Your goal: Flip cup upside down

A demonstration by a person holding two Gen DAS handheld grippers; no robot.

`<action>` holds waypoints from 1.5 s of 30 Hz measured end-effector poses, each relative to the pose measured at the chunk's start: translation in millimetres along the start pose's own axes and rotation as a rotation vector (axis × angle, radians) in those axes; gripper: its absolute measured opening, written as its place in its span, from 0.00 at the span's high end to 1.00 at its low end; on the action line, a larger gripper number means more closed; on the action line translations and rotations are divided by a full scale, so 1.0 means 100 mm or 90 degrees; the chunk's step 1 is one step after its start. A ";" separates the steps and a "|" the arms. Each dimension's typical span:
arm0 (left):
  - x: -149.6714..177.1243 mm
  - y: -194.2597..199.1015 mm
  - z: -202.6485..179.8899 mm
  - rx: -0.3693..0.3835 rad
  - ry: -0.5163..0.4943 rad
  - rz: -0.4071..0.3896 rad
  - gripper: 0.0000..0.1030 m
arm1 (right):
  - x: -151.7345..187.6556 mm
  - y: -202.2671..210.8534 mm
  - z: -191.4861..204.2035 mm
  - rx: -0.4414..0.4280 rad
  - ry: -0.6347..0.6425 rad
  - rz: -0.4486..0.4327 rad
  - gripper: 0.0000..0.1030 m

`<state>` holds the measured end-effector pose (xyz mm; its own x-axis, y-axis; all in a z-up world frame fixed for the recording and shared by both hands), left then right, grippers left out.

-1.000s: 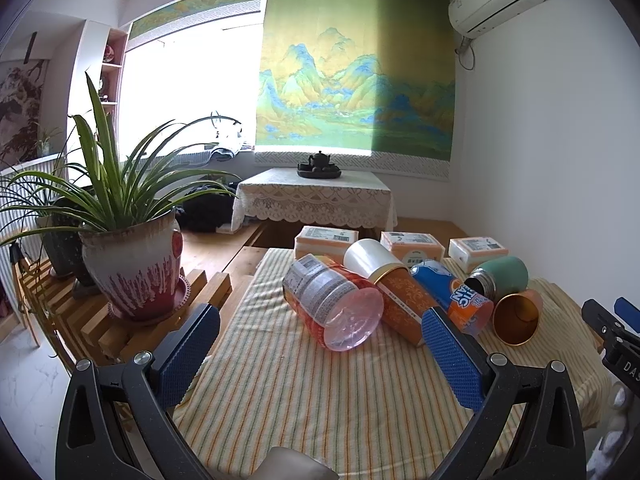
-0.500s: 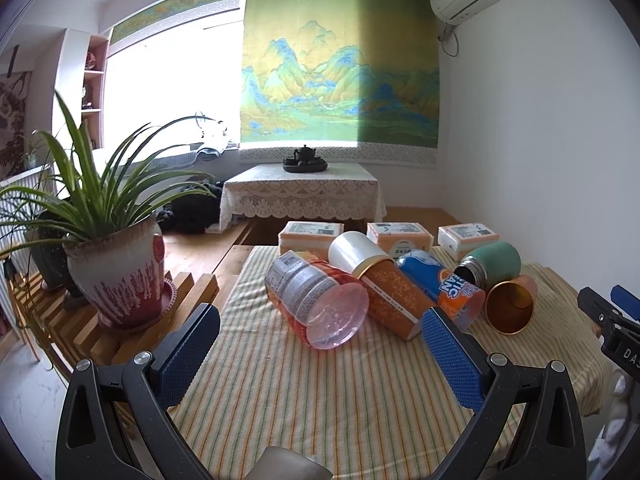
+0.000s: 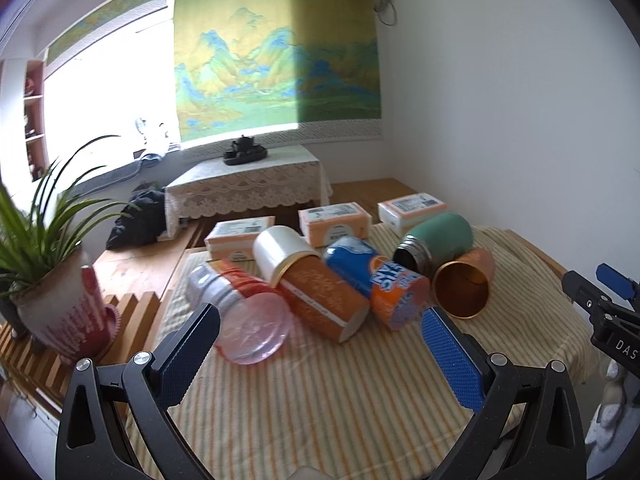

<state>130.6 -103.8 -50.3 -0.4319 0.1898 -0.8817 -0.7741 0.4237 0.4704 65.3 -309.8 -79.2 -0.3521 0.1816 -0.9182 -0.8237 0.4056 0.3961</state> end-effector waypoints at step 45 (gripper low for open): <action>0.10 -2.39 -1.82 0.206 -0.266 0.526 0.21 | 0.22 -0.26 -1.16 0.061 -0.103 0.040 0.19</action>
<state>227.2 -363.9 -164.9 -0.5343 0.8074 -0.2501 -0.1103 0.2268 0.9677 27.7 -420.1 -110.9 -0.3191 0.3473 -0.8818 -0.7540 0.4707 0.4582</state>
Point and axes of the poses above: each gripper's, at about its wrist camera, not at the fingertips, and y roughly against the way its jaws point, z to its left, x to its underside, the point moved 9 cm from there along -y, roughly the way its jaws point, and after that the axes turned 14 degrees about x, right-handed, at the moved point
